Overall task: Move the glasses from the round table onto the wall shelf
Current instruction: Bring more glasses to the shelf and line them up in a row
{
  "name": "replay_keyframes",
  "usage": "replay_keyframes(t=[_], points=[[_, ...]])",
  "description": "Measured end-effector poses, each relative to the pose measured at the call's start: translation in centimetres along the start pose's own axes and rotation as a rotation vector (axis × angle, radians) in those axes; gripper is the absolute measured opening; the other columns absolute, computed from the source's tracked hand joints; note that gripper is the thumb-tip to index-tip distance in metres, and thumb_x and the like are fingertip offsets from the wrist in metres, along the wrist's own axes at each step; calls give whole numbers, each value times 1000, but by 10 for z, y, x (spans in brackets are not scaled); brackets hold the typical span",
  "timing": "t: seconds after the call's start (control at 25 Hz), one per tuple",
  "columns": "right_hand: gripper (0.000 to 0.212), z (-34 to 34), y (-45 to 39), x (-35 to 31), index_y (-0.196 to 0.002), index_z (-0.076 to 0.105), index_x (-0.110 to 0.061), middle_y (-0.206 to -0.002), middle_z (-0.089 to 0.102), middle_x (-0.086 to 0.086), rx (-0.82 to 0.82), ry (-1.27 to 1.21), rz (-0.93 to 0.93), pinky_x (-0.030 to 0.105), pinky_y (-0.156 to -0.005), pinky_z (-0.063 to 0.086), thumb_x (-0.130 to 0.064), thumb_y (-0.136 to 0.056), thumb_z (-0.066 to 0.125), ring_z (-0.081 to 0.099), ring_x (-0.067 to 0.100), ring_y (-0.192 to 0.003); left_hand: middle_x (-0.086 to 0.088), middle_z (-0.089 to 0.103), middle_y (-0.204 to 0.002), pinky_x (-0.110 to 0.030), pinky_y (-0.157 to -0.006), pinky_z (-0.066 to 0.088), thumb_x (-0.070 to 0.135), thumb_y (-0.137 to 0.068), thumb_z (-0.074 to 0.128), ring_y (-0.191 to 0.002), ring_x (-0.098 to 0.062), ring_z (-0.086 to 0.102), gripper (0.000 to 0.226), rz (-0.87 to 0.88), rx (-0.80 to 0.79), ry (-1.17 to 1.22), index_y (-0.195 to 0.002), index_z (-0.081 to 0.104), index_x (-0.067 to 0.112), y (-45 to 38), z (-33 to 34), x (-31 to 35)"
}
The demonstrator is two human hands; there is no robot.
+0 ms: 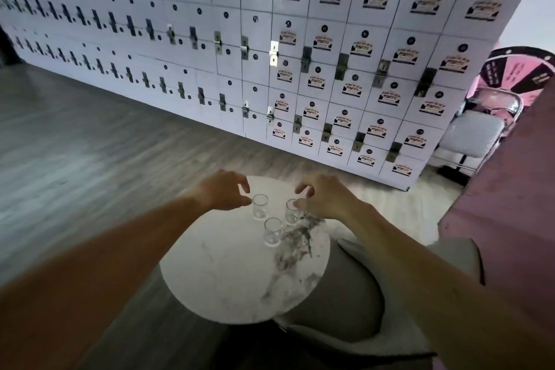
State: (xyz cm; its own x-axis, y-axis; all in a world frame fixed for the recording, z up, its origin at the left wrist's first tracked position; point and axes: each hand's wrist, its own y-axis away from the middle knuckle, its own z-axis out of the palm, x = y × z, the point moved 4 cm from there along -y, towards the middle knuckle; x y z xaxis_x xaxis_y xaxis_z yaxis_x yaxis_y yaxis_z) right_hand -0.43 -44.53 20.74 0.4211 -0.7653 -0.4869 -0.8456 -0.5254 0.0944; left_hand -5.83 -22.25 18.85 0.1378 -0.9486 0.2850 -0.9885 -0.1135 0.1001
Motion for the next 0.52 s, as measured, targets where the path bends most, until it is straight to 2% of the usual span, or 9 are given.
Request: replay_keyframes(t=[0.2, 0.36, 0.52], points=[[19, 49, -65, 30, -96, 64, -34, -94, 60, -6, -88, -30, 128, 26, -72, 45, -39, -79, 70, 62, 15, -85, 4, 69, -111, -35, -95, 47, 43, -82, 70, -108, -18, 61, 26, 24, -94, 15, -106, 69, 30, -82, 51, -41], [24, 104, -118, 55, -103, 67, -31, -100, 60, -7, -159, -22, 206, 30, -86, 49, -36, -79, 65, 61, 18, -97, 0, 58, -122, -37, -97, 44, 44, -83, 68, -114, -21, 56, 37, 7, -184, 5, -118, 63, 32, -144, 104, -80], [28, 163, -149, 84, -107, 66, -29, -109, 64, -3, -270, -69, 282, 32, -84, 53, -34, -79, 67, 62, 16, -94, -5, 48, -133, -36, -95, 44, 40, -83, 69, -116, -25, 56, 51, -16, -247, 4, -131, 52, 33, -190, 162, -111]])
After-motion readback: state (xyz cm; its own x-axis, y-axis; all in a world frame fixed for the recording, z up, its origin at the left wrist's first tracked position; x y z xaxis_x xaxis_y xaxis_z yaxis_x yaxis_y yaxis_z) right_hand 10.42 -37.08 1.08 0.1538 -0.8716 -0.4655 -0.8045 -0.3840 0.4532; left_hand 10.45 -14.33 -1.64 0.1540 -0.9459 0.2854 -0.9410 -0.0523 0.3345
